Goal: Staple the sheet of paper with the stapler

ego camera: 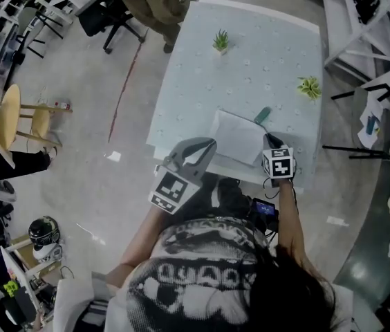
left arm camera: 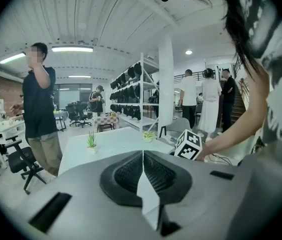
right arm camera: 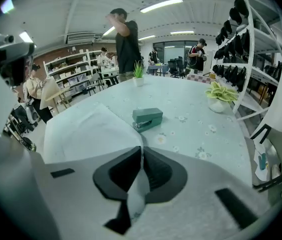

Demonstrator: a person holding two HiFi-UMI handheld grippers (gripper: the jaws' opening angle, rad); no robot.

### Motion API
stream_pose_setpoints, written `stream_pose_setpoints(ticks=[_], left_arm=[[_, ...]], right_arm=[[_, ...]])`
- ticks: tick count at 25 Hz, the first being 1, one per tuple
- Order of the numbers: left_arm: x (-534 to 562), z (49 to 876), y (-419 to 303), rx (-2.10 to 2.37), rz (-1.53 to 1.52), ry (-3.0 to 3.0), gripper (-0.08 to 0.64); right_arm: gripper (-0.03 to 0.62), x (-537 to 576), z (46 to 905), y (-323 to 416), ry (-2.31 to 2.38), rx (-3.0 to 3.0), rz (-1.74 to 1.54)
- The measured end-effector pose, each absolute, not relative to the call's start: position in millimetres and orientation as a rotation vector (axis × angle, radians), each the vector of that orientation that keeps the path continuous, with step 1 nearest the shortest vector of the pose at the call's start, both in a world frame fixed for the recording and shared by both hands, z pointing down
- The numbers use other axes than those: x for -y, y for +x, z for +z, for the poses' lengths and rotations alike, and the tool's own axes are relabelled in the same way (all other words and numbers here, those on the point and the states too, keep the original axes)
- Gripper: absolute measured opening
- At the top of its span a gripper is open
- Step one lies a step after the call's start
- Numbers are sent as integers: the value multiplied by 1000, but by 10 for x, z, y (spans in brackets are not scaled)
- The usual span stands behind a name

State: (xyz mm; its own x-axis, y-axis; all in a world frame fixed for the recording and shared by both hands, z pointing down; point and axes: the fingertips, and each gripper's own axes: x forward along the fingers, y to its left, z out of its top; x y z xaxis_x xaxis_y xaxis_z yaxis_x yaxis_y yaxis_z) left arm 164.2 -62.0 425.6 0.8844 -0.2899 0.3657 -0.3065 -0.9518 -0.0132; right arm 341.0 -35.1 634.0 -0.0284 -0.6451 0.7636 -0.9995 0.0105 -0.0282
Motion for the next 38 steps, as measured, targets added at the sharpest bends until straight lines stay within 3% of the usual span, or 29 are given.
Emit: stream_pose_setpoints(ticks=[38], left_arm=[[979,4368,1485,474,512,2966,5]], right_arm=[[25,742,6363,3382,1508,1656,745]])
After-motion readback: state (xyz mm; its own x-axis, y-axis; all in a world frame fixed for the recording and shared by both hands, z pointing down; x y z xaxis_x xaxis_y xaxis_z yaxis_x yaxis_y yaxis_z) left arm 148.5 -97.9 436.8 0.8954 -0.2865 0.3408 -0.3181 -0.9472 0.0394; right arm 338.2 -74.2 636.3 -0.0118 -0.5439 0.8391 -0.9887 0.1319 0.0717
